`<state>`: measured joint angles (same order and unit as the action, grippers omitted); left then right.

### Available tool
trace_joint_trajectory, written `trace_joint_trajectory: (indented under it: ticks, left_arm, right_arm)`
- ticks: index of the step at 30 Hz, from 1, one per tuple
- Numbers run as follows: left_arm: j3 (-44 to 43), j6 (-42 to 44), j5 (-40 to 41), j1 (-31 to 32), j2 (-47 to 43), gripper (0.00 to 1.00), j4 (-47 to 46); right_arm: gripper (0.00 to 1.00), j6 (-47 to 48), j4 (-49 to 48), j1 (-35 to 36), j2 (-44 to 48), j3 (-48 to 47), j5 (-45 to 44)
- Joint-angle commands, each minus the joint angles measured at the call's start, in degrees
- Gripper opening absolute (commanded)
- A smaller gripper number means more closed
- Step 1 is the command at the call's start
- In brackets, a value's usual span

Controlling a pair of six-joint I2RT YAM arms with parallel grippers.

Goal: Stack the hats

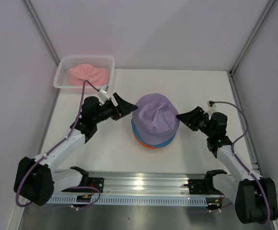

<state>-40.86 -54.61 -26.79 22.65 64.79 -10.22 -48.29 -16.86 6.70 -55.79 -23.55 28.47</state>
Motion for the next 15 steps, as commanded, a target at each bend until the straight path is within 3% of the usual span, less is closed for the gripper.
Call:
trace_joint_trajectory:
  ticks: [1, 4, 9, 15]
  left_arm:
    - [0.9, -3.2, -3.8, -0.3, 1.7, 0.88, -8.2]
    - [1.4, -3.7, -4.1, -0.3, 2.9, 0.87, -10.1]
    - [2.0, -5.5, -6.3, -0.3, 4.6, 0.81, -13.4]
    - [2.6, -4.5, -5.1, -0.3, 4.3, 0.79, -10.8]
  right_arm:
    - [0.61, -0.2, -3.0, 0.6, -1.2, 0.5, -0.7]
    - [0.66, -0.2, -3.1, 0.7, -0.8, 1.7, -0.9]
    - [0.65, -4.0, -9.1, 0.7, 2.0, 5.1, -1.1]
    - [0.66, -8.4, -17.0, 0.8, 3.4, 8.1, 0.4]
